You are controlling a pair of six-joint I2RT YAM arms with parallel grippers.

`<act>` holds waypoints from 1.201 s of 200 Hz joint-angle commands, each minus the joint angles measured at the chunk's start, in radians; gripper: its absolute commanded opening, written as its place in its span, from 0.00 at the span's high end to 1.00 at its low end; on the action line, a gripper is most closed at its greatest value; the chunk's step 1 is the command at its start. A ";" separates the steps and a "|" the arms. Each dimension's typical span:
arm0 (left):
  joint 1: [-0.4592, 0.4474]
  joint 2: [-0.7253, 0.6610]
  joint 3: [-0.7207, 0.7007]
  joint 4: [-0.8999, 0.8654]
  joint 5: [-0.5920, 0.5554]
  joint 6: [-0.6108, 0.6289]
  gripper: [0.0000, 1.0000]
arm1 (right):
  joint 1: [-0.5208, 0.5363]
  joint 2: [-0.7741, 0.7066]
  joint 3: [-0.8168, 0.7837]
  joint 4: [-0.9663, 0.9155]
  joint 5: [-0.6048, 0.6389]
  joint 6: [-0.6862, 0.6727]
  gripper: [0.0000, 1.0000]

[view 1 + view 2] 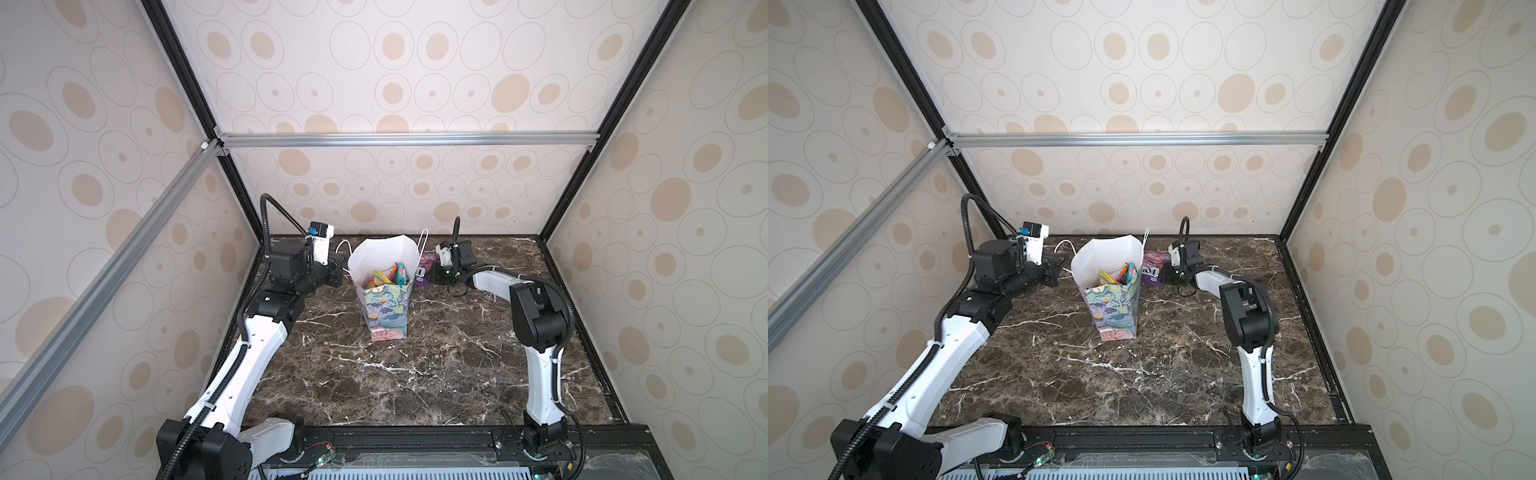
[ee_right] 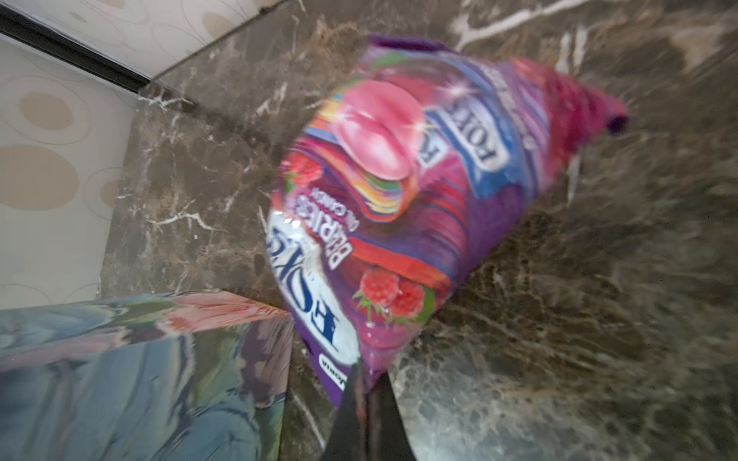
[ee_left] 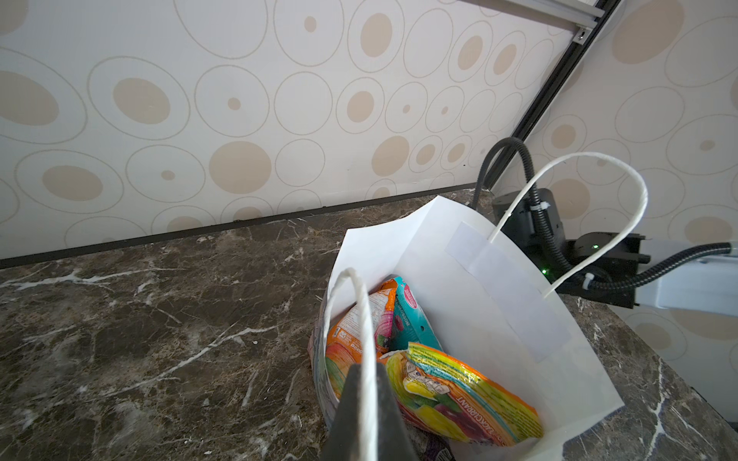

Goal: Place the snacks into the paper bag
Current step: Pick up the snack from the top-center of the table, then place the snack in the paper bag.

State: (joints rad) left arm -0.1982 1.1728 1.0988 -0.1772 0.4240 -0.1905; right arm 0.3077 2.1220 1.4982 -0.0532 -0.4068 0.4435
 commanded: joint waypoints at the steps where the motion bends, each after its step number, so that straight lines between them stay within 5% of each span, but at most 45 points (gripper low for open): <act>1: -0.004 -0.008 0.001 -0.010 0.007 0.011 0.95 | -0.008 -0.102 -0.017 0.021 0.035 -0.030 1.00; 117: -0.003 -0.009 -0.001 -0.008 0.010 0.009 0.95 | -0.007 -0.416 -0.012 -0.088 0.153 -0.131 1.00; 240: -0.003 -0.005 -0.001 -0.003 0.016 0.002 0.95 | 0.017 -0.523 0.365 -0.244 0.101 -0.195 1.00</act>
State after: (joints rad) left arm -0.1982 1.1728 1.0981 -0.1772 0.4248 -0.1909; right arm 0.3096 1.6184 1.7786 -0.2974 -0.2623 0.2642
